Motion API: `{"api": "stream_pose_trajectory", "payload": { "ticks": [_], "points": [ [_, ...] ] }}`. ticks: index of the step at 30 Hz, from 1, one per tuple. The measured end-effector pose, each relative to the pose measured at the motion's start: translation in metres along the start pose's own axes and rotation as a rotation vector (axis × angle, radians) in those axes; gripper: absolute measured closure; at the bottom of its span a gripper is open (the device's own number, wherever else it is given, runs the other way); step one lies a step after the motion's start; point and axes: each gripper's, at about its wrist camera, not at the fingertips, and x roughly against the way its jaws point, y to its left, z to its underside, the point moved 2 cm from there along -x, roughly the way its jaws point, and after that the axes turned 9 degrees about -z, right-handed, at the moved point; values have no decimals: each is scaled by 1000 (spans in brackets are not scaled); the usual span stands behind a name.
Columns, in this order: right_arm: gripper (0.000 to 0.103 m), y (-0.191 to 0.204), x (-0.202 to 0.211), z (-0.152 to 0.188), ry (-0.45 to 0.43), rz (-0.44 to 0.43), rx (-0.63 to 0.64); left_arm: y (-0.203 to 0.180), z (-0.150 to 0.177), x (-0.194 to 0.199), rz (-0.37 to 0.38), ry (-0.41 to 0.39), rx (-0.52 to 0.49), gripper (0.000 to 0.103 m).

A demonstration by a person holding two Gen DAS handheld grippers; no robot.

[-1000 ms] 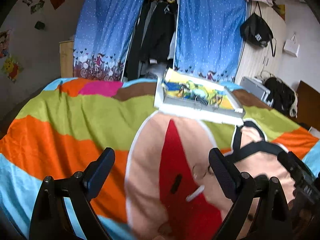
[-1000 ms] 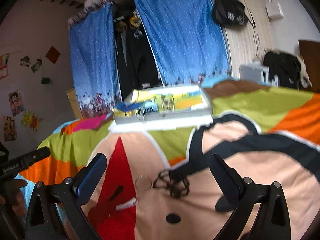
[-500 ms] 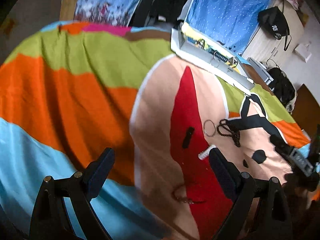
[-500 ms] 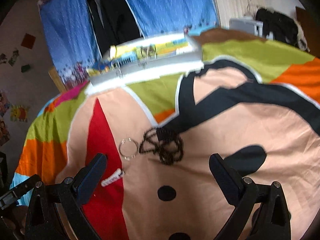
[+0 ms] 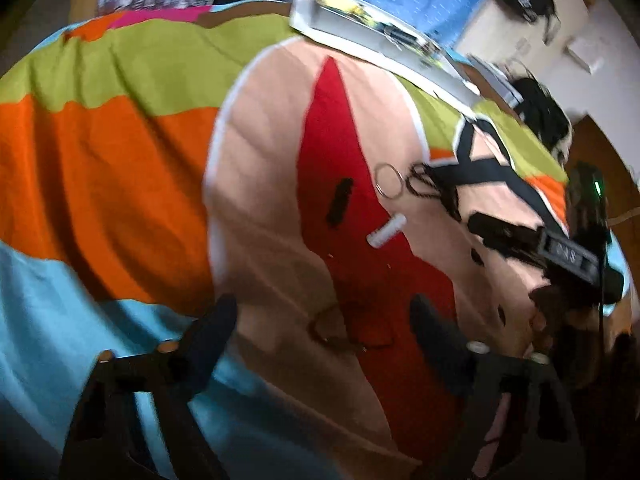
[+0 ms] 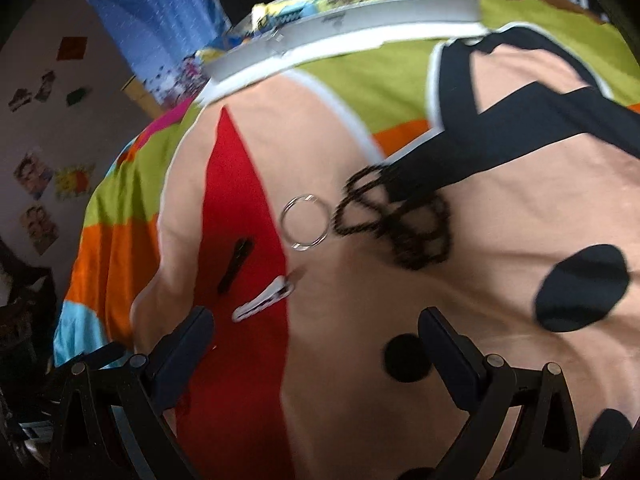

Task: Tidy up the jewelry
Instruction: 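Withdraw both grippers from the tray back toward the bed, then grasp the white hair clip with the right gripper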

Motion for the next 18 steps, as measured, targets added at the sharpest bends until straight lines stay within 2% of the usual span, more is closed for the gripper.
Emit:
{"api": "stream_pose_trajectory", "payload": {
  "ticks": [2, 4, 9, 14, 18],
  "points": [
    [14, 4, -7, 2, 34, -16, 11, -6, 4, -7, -10, 26, -38, 54],
    [22, 7, -14, 4, 66, -17, 27, -10, 8, -15, -14, 63, -68, 65],
    [32, 14, -30, 10, 144, -6, 63, -16, 14, -32, -59, 103, -120, 77],
    [38, 17, -47, 12, 189, -2, 85, -14, 10, -44, -103, 84, -125, 99],
    [38, 19, -57, 8, 172, -3, 101, -12, 2, -49, -134, 40, -110, 102]
  ]
}}
